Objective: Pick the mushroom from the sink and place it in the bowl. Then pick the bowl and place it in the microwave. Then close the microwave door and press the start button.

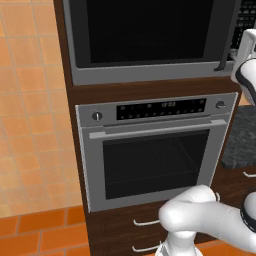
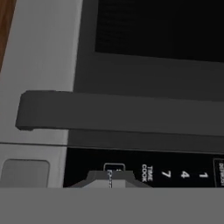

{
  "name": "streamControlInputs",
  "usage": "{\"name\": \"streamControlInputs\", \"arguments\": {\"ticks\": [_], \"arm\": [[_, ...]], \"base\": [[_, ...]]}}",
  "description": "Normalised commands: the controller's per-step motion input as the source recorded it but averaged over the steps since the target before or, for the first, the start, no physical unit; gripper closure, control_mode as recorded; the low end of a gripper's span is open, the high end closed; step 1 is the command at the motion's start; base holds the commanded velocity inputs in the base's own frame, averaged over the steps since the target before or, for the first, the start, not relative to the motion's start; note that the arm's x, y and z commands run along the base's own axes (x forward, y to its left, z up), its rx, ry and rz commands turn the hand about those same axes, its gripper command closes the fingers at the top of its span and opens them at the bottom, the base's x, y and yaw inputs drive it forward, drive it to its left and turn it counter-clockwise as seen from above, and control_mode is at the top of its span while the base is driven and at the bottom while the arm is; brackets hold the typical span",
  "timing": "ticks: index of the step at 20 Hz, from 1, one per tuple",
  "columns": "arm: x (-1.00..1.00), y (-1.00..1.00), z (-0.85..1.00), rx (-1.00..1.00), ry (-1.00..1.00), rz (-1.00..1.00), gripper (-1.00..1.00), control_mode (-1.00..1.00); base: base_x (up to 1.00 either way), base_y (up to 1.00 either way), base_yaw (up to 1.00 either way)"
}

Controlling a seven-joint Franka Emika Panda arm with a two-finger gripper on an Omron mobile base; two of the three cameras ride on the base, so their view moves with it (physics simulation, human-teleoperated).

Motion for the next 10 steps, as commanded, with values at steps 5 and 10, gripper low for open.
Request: {"name": "streamControlInputs", "arguments": {"ticks": [5,10], "arm": [[0.42,-0.15,0.0,0.0,0.0,0.0,1.0,-1.0],[0.34,-0.05,-0.03,0.0,0.0,0.0,1.0,-1.0]], "base": [[0.0,0.0,0.0],[0.0,0.0,0.0]]}}
